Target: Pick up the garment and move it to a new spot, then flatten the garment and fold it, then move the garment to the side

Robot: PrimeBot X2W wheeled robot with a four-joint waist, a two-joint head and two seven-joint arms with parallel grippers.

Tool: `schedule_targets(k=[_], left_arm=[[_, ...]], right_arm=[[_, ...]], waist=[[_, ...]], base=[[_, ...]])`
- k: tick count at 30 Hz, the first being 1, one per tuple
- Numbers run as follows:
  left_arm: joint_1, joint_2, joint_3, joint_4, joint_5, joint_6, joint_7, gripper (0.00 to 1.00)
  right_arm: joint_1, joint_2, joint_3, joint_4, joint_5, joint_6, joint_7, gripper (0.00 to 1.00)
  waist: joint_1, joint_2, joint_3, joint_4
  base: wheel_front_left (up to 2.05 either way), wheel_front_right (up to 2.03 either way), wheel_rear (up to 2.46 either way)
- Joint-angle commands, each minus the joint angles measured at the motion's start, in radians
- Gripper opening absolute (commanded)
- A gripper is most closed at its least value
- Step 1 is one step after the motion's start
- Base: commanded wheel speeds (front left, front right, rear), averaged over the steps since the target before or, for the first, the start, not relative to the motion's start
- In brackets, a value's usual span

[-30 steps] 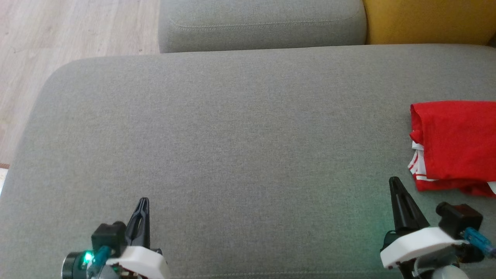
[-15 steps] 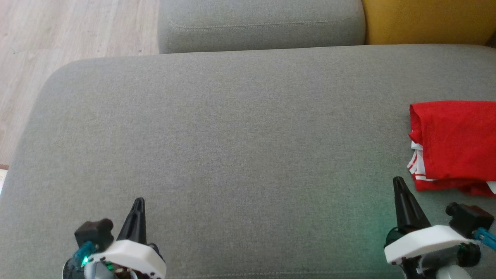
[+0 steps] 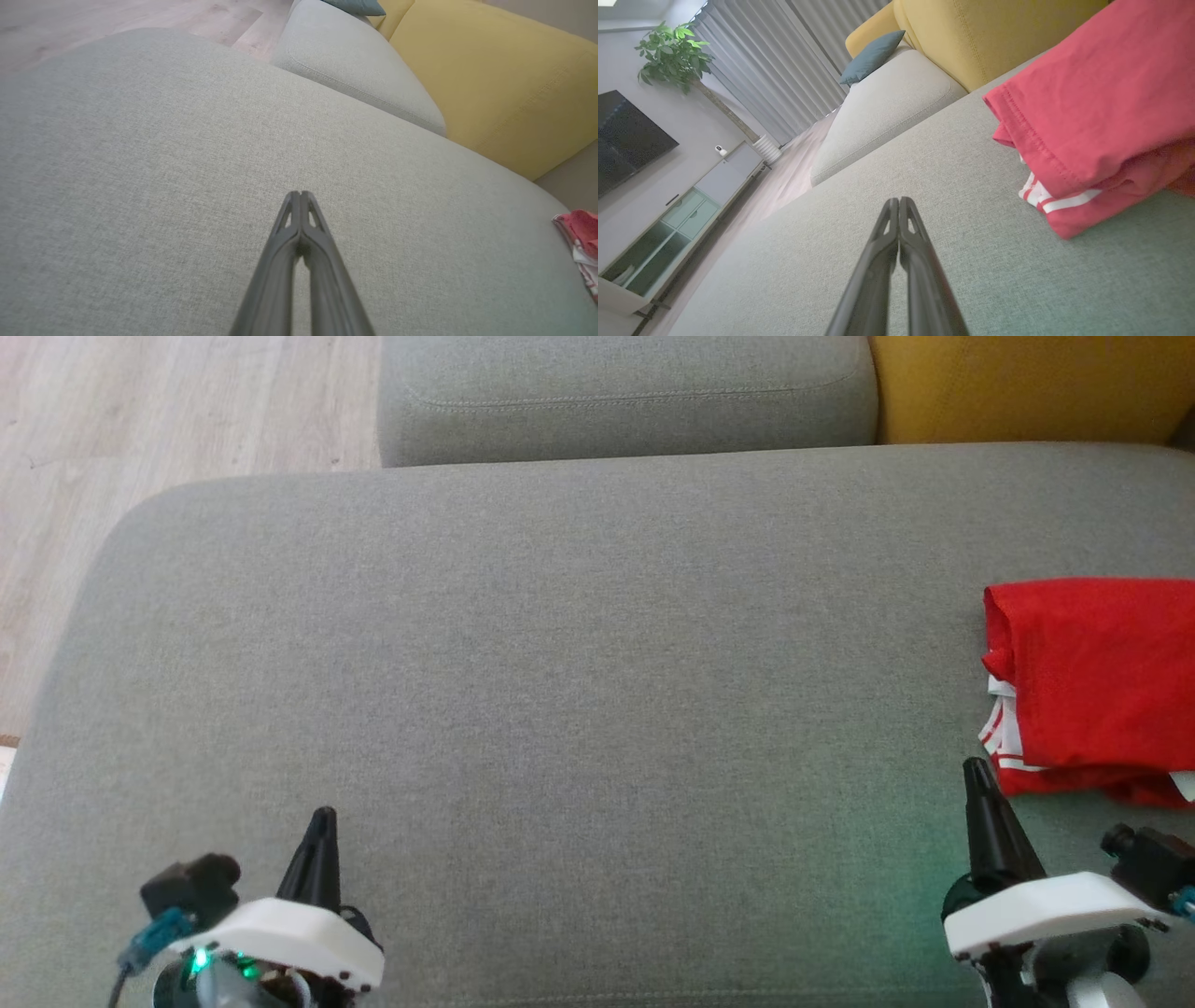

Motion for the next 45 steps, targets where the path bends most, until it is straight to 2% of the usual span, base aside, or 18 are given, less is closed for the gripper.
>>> schedule_targets(k=[1,45], left_arm=[[-0.055,0.005,0.035,-0.029,-0.028,-0.011,0.003,0.0],[-0.095,-0.047,0.189,-0.017,-0.53,-0.128,0.126,0.0]], right_arm=[[-0.055,-0.018,0.002,-0.027,0.031,0.002,0.001,0.0],[-0.114,-0.025,-0.034,0.031,0.549,0.004,0.046,0.0]], waist=[[0.0,-0.0001,0.0,0.0],[0.0,-0.0001,-0.005,-0.009]], base=[[0.0,0.0,0.0],[0.0,0.0,0.0]])
